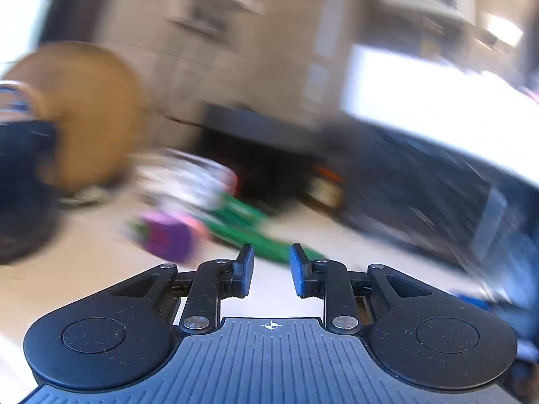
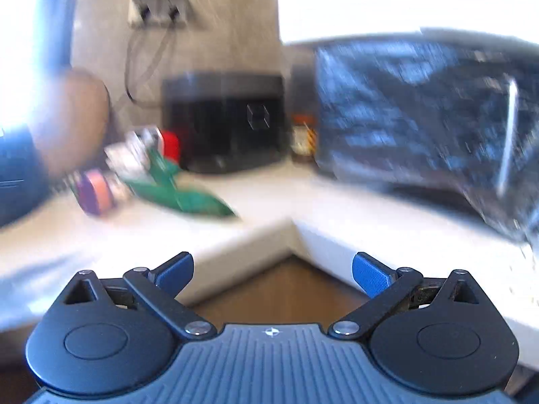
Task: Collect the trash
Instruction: 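Raise both empty grippers back above the counter, then grasp the purple eggplant sponge with the left gripper while the right gripper reaches toward the green packet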
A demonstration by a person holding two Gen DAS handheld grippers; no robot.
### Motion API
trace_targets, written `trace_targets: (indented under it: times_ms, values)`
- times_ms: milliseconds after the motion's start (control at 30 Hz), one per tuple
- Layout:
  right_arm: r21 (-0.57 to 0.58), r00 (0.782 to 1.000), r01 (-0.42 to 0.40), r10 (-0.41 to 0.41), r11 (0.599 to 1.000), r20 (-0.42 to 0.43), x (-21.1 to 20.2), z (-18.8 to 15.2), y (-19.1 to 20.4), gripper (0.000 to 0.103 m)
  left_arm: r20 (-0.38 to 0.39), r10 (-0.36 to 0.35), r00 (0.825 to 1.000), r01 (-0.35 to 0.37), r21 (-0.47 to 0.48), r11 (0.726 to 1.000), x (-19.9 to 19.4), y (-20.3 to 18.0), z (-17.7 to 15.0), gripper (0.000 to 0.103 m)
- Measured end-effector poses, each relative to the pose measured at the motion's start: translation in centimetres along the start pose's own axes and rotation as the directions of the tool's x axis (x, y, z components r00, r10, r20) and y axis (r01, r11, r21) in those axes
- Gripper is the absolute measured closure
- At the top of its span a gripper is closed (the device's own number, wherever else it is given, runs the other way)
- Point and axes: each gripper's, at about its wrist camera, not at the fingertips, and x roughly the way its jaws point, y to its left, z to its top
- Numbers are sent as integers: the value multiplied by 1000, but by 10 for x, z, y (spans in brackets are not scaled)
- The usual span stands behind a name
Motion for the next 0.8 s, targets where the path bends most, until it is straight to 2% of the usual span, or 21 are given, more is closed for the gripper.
trace_targets:
  times_ms: [133, 200, 267, 367, 433, 600, 800]
  values:
    - [-39, 992, -124, 124, 992, 1, 14, 26, 35, 2, -10, 98, 995, -98, -102, 990, -7, 41, 14, 76]
    - [-58, 982, -187, 186, 981, -28, 25, 39, 53, 2, -70, 132, 989, -140, -141, 980, -6, 56, 8, 76]
    - [-56, 969, -241, 237, 969, -67, 42, 50, 70, 2, -164, 141, 976, -169, -170, 971, -2, 68, 2, 76]
    - [-30, 951, -291, 286, 956, -121, 62, 61, 98, 2, -271, 123, 955, -167, -146, 975, 7, 79, -1, 76]
    - [-39, 943, -315, 308, 948, -129, 73, 64, 115, 2, -299, 118, 947, -155, -104, 982, 13, 82, 1, 76]
    - [-87, 942, -320, 308, 943, -131, 110, 78, 149, 2, -281, 94, 955, -116, -63, 991, 16, 91, 9, 76]
    - [-82, 929, -346, 329, 934, -171, 173, 98, 187, 3, -256, 45, 966, -77, -116, 990, 15, 108, 15, 76]
